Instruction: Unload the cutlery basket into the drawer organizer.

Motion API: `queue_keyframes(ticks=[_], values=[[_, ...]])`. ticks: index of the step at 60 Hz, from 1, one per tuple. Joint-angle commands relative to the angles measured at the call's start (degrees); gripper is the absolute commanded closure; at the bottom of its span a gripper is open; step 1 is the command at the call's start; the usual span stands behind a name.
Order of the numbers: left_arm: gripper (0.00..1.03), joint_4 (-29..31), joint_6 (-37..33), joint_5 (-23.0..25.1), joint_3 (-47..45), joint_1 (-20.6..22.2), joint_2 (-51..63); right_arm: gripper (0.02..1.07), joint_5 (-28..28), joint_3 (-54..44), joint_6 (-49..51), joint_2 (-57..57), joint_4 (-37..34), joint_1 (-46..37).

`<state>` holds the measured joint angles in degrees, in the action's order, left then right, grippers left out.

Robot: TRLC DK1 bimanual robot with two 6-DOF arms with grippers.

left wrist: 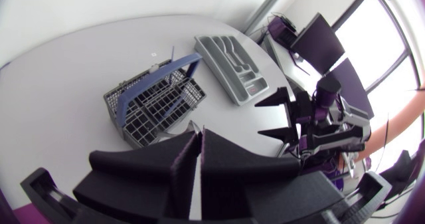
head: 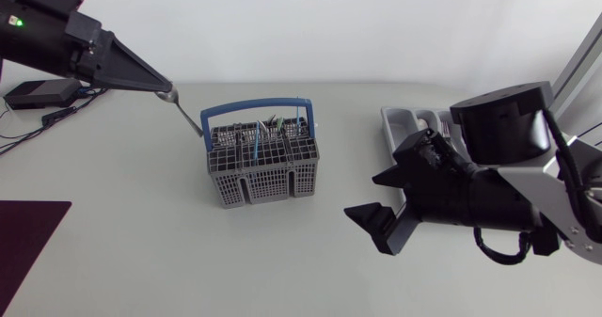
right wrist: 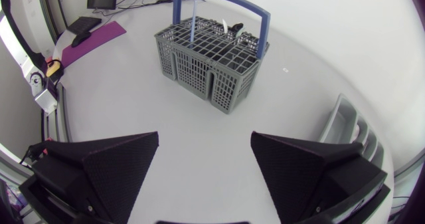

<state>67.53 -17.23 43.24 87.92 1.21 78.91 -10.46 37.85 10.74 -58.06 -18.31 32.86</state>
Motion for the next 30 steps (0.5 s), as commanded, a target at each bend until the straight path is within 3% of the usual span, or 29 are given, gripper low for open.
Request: queue_keyframes(ticks=[1,14,20,25,30], values=[[0.88,1.9,-5.3,0.4,-0.6,4.9,-3.7,0.07,-0.5,1.4,1.0,1.6,-0.9,1.4],[0.88,-3.8,-11.4,0.3,-9.7,18.1,-5.4,0.07,-7.5,3.9,5.4,5.8,-6.3,3.1],[0.87,-10.6,-14.1,0.3,-14.3,25.8,-6.4,0.07,-10.8,4.6,6.8,5.8,-8.0,2.7],[0.87,-14.8,-14.1,0.3,-15.8,30.3,-6.0,0.07,-14.3,5.0,8.2,5.6,-9.1,2.6],[0.87,-15.2,-15.6,0.8,-15.1,32.9,-3.8,0.07,-16.9,5.1,9.2,5.2,-9.4,2.9]])
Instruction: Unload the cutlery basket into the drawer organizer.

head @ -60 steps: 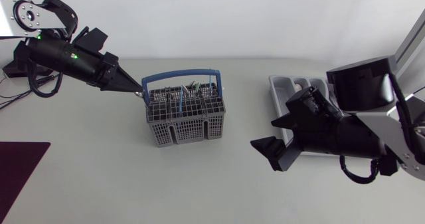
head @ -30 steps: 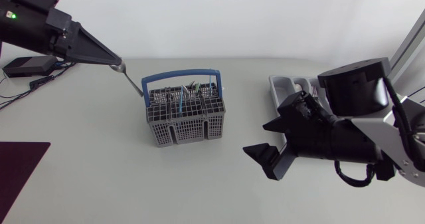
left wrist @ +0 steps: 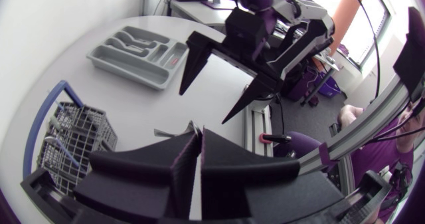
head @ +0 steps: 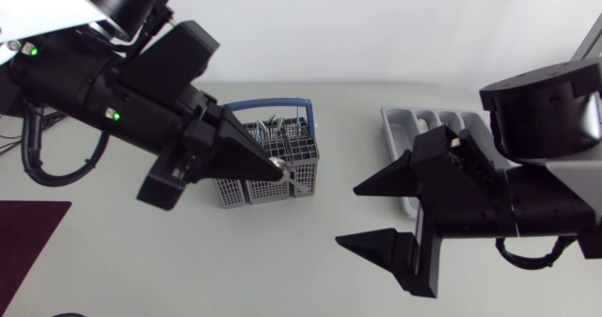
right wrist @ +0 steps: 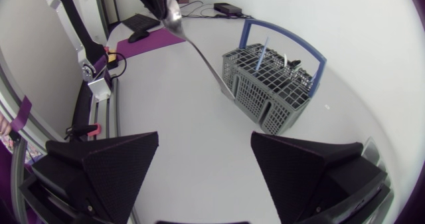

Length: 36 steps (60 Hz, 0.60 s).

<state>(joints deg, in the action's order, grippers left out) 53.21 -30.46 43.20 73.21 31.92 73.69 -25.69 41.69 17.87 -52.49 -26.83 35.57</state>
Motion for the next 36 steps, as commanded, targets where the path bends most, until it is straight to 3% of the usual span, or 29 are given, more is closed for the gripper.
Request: queue_keyframes(ticks=[1,14,21,36], values=[[0.87,-0.6,-2.9,0.9,0.3,3.0,2.4,0.07,-2.1,1.4,2.3,-0.5,-0.9,0.2],[0.87,11.8,-13.3,6.7,8.6,3.4,14.2,0.07,-5.3,0.5,7.4,-2.4,0.1,0.2],[0.87,14.1,-15.6,7.7,10.5,3.2,16.6,0.08,-5.3,-0.1,9.3,-3.0,1.5,0.4],[0.88,20.5,-19.8,10.1,15.7,3.2,21.1,0.24,-5.6,-0.4,14.4,-8.4,4.0,0.4]])
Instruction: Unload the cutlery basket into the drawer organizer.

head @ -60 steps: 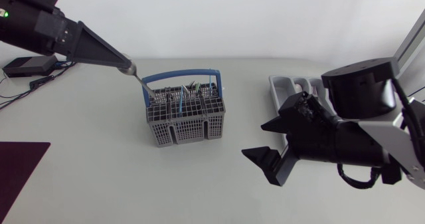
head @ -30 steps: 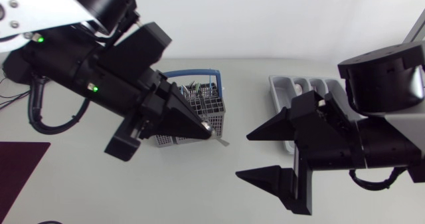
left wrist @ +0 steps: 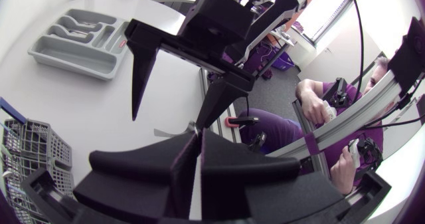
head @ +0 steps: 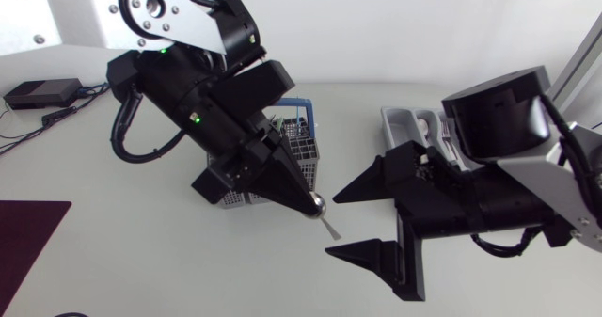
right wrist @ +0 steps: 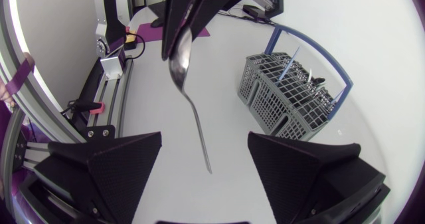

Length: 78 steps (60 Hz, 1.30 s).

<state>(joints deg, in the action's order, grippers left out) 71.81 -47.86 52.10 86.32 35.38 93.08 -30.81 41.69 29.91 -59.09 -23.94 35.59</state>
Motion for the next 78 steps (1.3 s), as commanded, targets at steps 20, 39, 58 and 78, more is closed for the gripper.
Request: queue_keyframes(ticks=[20,39,58,78], values=[[0.88,3.4,-3.8,1.3,4.2,-0.7,3.3,0.74,-0.6,0.3,4.4,-2.5,1.7,0.4],[0.88,3.6,-4.3,1.3,3.8,-1.4,4.0,0.86,-1.4,0.9,4.2,-2.9,1.1,1.6],[0.84,3.6,-3.5,2.0,5.1,-2.2,4.7,1.01,-1.5,0.1,3.8,-2.2,1.6,2.3],[0.48,-0.4,3.4,8.4,8.2,-6.7,3.8,1.01,-0.9,-1.8,3.3,-0.7,0.3,2.3]])
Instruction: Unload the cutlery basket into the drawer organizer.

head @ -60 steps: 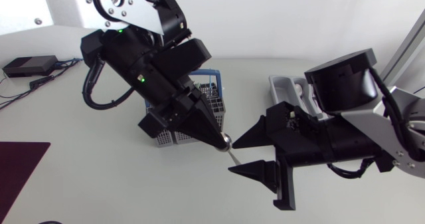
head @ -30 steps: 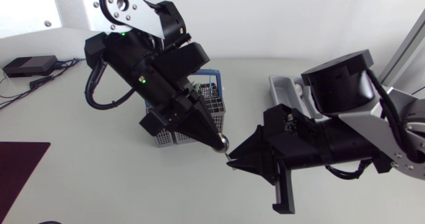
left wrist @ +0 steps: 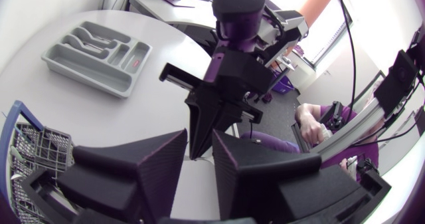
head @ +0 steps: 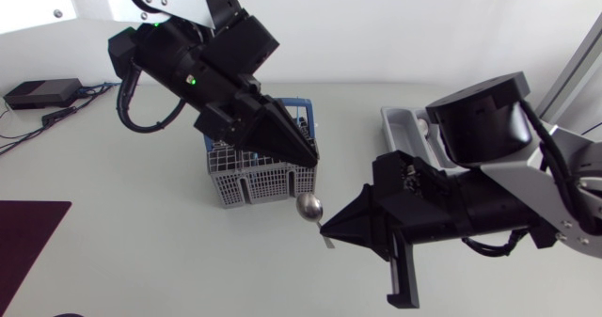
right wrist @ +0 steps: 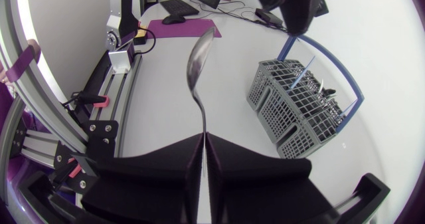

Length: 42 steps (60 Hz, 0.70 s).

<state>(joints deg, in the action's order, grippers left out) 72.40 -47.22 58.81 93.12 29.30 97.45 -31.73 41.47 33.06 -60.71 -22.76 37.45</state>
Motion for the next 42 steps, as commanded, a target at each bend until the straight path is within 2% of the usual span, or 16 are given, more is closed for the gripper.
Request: queue_keyframes(ticks=[1,9,19,27,29,41,42], values=[[0.47,-2.1,3.7,1.9,1.4,-1.1,-0.9,1.01,0.1,-1.8,0.3,1.1,-0.9,0.4],[0.42,-9.1,11.8,2.3,1.4,-3.9,-2.5,1.01,0.7,-3.5,0.9,2.2,-1.8,0.2],[0.39,-15.7,18.1,1.3,-0.2,-8.5,-4.8,1.01,1.6,-5.6,2.4,4.9,-3.8,-1.9],[0.39,-24.9,24.1,-7.6,-5.8,-9.0,-8.9,1.01,2.1,-7.9,6.2,7.4,-5.8,-6.3],[0.37,-27.7,25.6,-12.5,-7.9,-8.7,-9.8,1.01,2.5,-8.6,7.9,8.2,-6.2,-8.0],[0.36,-29.8,26.1,-21.5,-11.2,-8.6,-10.4,1.01,3.5,-11.5,17.0,10.6,-8.1,-18.1],[0.36,-30.7,26.6,-24.0,-11.7,-8.6,-10.4,1.01,3.5,-11.7,19.0,10.9,-8.6,-19.8]])
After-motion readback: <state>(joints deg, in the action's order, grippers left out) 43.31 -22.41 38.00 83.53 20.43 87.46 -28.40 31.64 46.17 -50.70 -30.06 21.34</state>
